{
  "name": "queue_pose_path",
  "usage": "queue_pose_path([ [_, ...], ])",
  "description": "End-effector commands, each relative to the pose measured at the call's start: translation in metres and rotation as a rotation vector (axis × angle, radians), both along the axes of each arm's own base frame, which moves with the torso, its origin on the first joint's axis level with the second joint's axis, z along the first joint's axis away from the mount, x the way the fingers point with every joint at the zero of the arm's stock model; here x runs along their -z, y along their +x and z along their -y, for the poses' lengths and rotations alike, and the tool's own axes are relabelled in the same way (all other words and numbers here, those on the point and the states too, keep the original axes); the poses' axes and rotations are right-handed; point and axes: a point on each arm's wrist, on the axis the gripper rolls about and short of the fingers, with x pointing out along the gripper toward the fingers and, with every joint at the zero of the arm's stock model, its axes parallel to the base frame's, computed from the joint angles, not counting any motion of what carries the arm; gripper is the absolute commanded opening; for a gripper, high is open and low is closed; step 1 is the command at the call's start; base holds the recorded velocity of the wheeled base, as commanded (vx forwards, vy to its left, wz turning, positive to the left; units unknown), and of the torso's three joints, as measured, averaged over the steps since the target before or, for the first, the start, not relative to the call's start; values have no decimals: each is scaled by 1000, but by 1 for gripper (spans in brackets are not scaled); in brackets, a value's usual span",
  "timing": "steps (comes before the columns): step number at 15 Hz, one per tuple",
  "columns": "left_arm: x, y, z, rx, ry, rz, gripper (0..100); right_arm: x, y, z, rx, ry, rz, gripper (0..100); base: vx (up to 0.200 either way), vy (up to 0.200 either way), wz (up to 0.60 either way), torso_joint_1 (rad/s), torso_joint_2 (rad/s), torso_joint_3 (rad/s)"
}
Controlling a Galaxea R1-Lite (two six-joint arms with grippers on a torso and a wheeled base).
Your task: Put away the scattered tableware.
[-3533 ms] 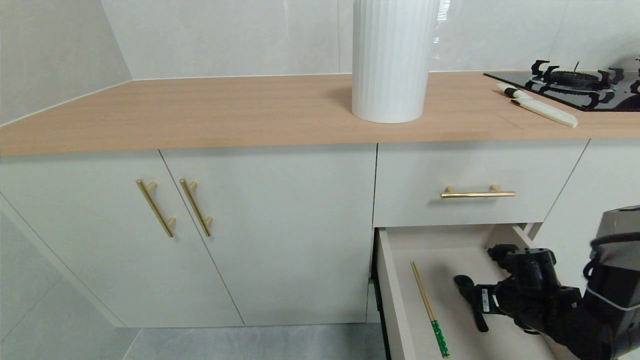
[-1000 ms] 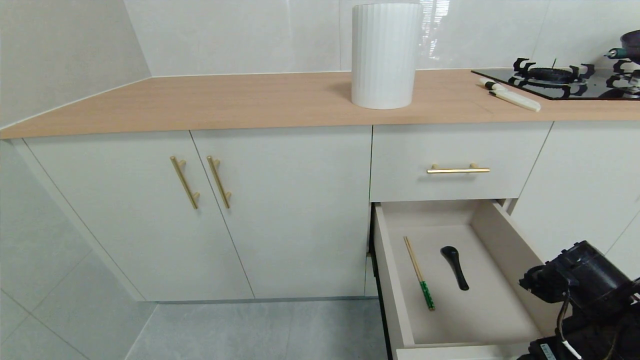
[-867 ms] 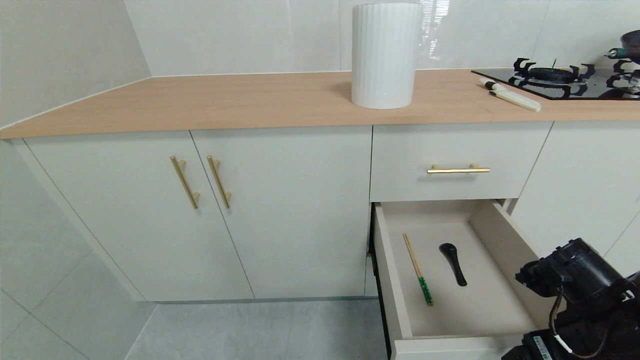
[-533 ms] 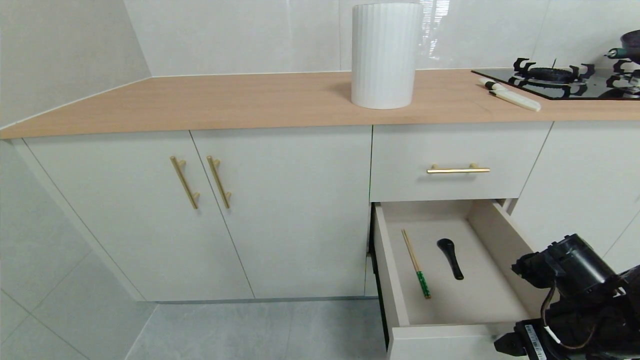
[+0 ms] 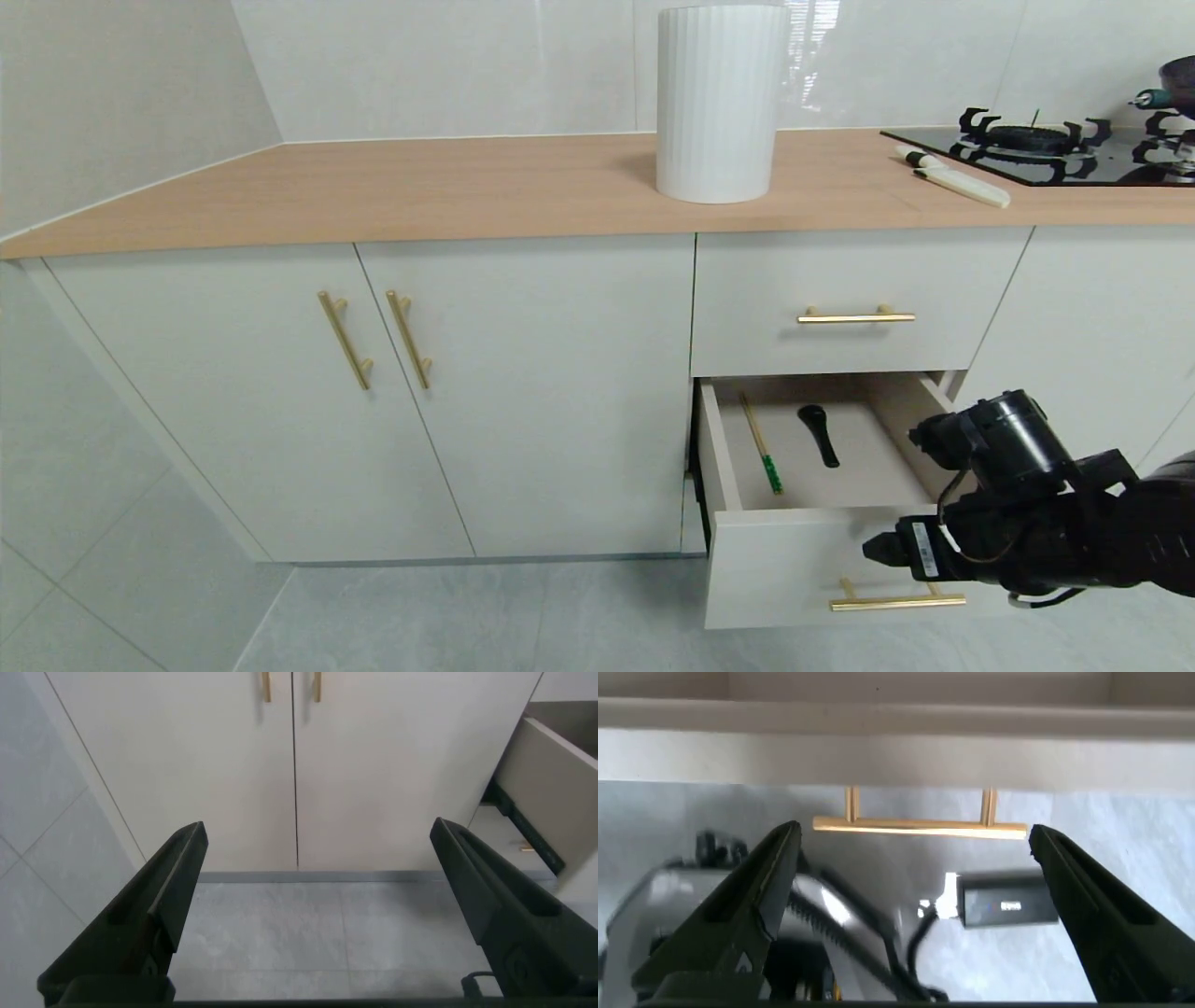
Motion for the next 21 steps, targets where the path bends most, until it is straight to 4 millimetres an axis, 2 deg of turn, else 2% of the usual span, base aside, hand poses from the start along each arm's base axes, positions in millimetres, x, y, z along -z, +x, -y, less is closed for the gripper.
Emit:
queue_pose_path([
  [1,0,0,0,0,0,0,100,4,26,-2,22,-2,5,100,0,0,0,0,0,0],
  [4,0,0,0,0,0,0,100,-1,58,-2,37,3,59,100,0,0,0,0,0,0],
  [10,0,0,0,0,0,2,100,9,102,-8,25,-4,137,100,0,0,0,0,0,0],
  [15,0,0,0,0,0,0,100,24,125,-5,54,34,273,100,0,0,0,0,0,0],
  [21,0,0,0,0,0,0,100,41,142,-2,115,24,371,100,0,0,0,0,0,0],
])
